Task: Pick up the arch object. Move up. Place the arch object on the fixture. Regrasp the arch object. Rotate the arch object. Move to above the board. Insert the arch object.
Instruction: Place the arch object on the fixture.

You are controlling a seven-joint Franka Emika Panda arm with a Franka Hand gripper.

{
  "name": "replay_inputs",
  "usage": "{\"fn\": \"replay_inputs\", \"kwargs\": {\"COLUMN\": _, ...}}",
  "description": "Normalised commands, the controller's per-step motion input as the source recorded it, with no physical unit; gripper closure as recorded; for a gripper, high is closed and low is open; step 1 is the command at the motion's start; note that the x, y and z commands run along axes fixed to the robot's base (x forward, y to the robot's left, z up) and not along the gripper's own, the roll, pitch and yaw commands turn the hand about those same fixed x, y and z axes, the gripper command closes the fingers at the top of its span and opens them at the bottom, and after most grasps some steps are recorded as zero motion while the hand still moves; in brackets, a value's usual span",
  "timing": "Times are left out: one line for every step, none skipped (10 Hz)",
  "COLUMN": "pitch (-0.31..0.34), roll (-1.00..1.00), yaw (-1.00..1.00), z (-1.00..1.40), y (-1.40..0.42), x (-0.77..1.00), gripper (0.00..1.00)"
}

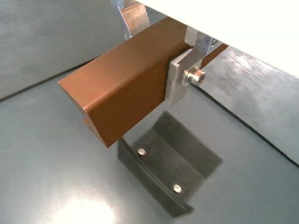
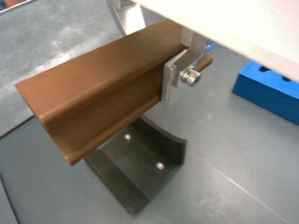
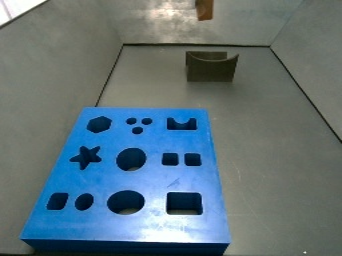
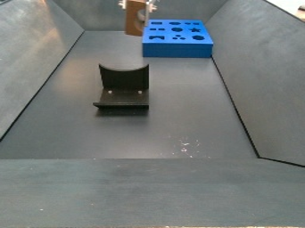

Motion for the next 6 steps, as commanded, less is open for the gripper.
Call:
{"fn": "replay_inputs", "kwargs": {"pitch": 0.130, "roll": -1.00, "yaw": -0.03, "z": -0.02, "y": 0.17, "x": 0.59, "gripper": 1.00}}
{"fn": "replay_inputs", "kwargs": {"pitch": 0.134, "roll": -1.00, "yaw": -0.04, "z": 0.00, "y": 0.15, "x": 0.49, "gripper": 1.00}}
{"fn": "replay_inputs", "kwargs": {"pitch": 0.144, "roll": -1.00, "yaw": -0.05, "z": 0.00, "y": 0.14, "x": 0.39, "gripper": 1.00}}
{"fn": "replay_inputs", "kwargs": {"pitch": 0.157, "roll": -1.00, "yaw": -0.06, "z": 0.01, "y": 0.09, "x": 0.30, "gripper": 1.00}}
{"fn": "replay_inputs", "kwargs": {"pitch": 0.166, "roll": -1.00, "yaw": -0.06, "z": 0.01, "y": 0.06, "x": 0.21, "gripper": 1.00}}
{"fn": "replay_inputs", "kwargs": {"pitch": 0.170, "roll": -1.00, "yaw": -0.07, "z": 0.00, "y": 0.06, "x": 0.11, "gripper": 1.00}}
